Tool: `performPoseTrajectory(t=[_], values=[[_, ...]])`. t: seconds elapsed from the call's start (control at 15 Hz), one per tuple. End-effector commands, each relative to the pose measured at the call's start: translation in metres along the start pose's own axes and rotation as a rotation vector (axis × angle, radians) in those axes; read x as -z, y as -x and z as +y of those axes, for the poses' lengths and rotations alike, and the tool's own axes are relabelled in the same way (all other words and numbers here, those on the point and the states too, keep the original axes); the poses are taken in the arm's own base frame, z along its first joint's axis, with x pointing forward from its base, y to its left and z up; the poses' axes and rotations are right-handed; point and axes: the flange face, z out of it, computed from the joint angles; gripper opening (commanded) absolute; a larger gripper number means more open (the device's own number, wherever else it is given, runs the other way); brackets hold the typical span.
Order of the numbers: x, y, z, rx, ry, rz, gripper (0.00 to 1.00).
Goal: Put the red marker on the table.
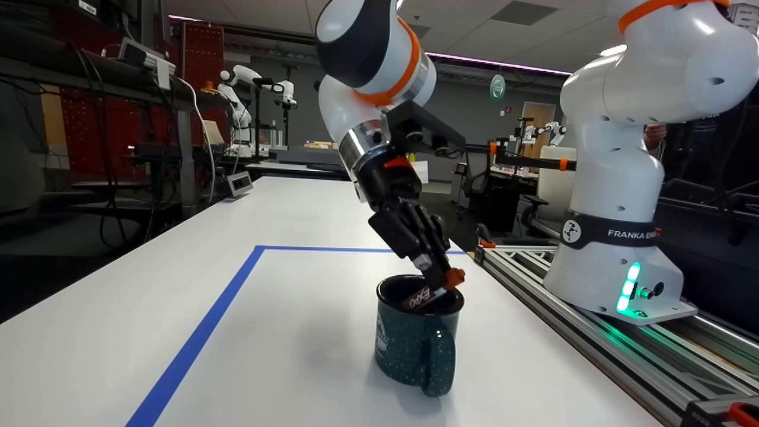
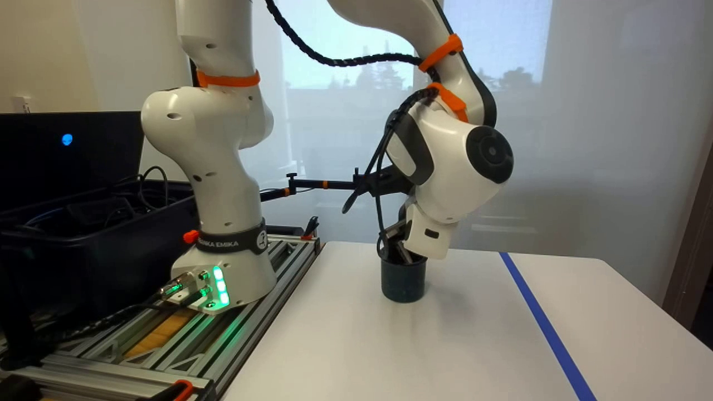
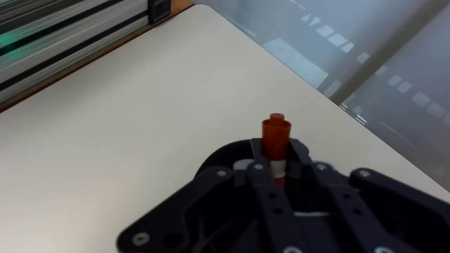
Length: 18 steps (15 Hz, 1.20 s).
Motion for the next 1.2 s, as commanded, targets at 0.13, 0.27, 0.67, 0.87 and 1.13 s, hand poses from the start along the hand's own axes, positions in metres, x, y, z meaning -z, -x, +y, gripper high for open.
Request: performPoseTrajectory(t=[0.13, 0.27, 0.67, 0.87, 1.13], values=[[0.044, 0.049, -0.009, 0.062, -0.06, -0.071, 0.05], [0.065, 0.056, -0.011, 0.095, -0.054, 0.005, 0.05], [0.123, 0.028, 0.008, 0.123, 0.044, 0.337, 0.05], [0.13, 0.001, 0.024, 0.1, 0.067, 0.467, 0.05], [0.118, -0.031, 0.043, 0.054, 0.077, 0.574, 0.05]])
